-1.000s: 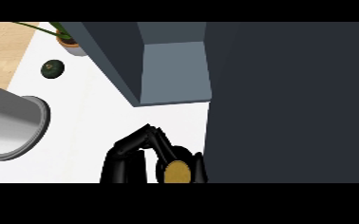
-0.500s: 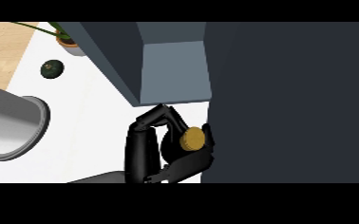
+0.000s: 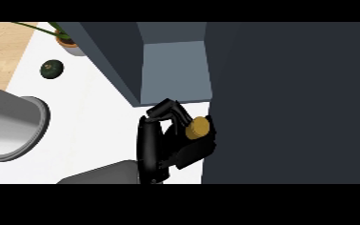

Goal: Pick up the wine, place it into the cabinet and close the cabinet

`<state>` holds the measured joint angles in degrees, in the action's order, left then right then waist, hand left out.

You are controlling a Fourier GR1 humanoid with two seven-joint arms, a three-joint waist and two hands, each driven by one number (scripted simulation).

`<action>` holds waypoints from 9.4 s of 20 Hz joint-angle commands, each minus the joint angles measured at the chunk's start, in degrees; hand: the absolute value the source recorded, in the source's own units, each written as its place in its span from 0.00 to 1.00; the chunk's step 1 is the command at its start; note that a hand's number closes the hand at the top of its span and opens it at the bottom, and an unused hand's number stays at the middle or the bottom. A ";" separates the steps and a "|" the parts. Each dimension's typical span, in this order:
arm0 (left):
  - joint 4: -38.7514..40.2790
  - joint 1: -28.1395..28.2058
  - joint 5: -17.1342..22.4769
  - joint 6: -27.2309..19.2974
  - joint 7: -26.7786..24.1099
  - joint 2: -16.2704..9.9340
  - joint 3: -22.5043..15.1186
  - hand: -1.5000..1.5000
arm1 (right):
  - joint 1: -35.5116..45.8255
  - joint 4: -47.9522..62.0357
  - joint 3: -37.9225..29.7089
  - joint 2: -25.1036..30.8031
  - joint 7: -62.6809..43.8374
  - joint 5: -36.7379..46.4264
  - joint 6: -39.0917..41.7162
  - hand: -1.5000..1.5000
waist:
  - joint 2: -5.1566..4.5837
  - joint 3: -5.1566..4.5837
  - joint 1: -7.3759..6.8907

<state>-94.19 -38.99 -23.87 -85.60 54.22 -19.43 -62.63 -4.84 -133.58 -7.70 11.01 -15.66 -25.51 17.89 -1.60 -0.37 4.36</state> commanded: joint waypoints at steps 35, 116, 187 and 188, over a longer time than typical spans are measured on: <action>17.80 -7.70 20.92 6.27 -12.18 3.64 6.38 1.00 | 2.50 0.93 -2.67 1.60 0.10 -5.20 2.01 0.00 | -1.40 -0.10 2.53; 88.08 -25.81 45.64 51.06 -89.66 17.30 54.74 0.00 | 1.30 2.76 -2.89 0.76 0.78 -5.38 4.41 0.00 | -0.75 0.25 1.70; -17.25 51.71 60.63 53.24 -91.59 -21.61 25.22 1.00 | -17.12 -7.61 6.27 9.52 -5.73 -13.32 23.90 1.00 | 1.78 0.28 -4.65; -14.52 50.59 61.86 54.25 -91.90 -20.03 27.59 1.00 | -18.31 -6.20 8.41 6.23 -2.83 -7.89 26.64 1.00 | 1.75 0.33 -4.25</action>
<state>-109.59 10.41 35.77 -34.19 -36.79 -38.23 -39.64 -19.59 -133.54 -4.12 18.45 -16.58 -32.60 43.18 0.20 -0.04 -0.26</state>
